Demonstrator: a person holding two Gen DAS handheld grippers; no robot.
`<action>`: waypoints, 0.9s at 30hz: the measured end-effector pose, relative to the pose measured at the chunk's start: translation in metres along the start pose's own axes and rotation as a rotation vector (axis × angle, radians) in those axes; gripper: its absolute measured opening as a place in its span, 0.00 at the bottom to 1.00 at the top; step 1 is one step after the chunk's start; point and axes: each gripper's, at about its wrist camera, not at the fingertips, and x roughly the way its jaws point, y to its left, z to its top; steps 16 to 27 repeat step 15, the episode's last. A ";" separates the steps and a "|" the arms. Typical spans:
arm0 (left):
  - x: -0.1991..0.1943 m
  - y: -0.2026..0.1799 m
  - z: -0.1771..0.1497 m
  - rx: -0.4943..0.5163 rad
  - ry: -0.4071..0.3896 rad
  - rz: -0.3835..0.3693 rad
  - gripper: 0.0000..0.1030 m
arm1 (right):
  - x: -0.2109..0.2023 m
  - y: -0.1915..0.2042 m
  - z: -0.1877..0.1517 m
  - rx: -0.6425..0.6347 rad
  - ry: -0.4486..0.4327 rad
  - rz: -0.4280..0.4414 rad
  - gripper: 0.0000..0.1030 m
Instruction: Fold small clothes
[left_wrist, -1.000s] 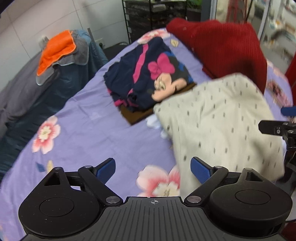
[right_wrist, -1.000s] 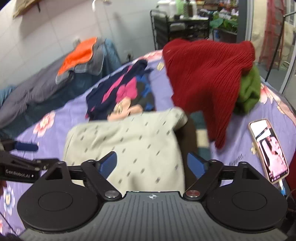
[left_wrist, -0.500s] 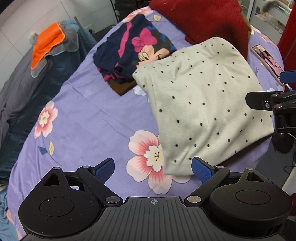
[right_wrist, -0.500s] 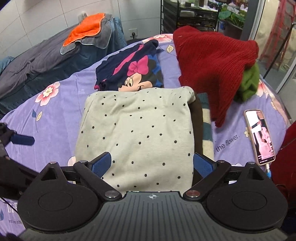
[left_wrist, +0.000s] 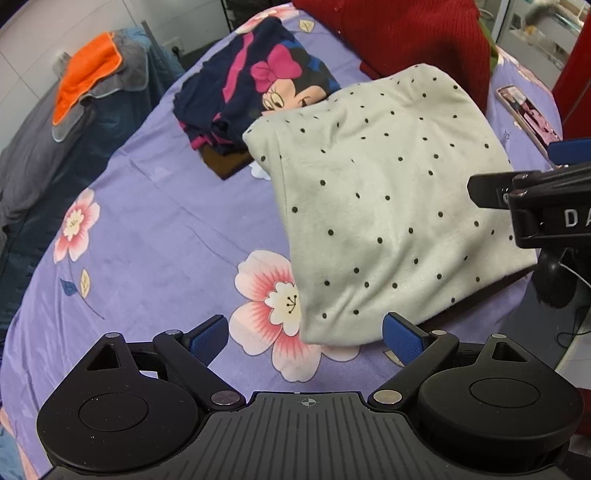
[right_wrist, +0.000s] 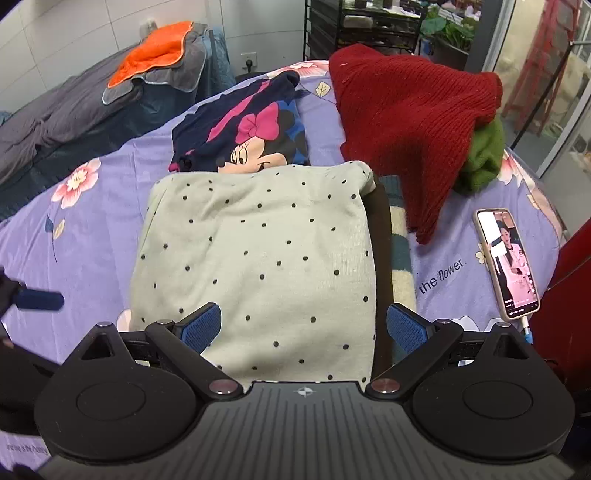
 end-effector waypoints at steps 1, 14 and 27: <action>0.000 0.000 0.001 -0.004 -0.001 0.001 1.00 | 0.000 -0.001 0.002 0.000 0.000 0.004 0.94; -0.003 -0.001 0.008 -0.002 -0.037 0.008 1.00 | 0.003 -0.006 0.006 -0.018 -0.003 -0.018 0.94; -0.004 -0.002 0.008 -0.002 -0.036 0.015 1.00 | 0.004 -0.006 0.006 -0.022 -0.004 -0.019 0.94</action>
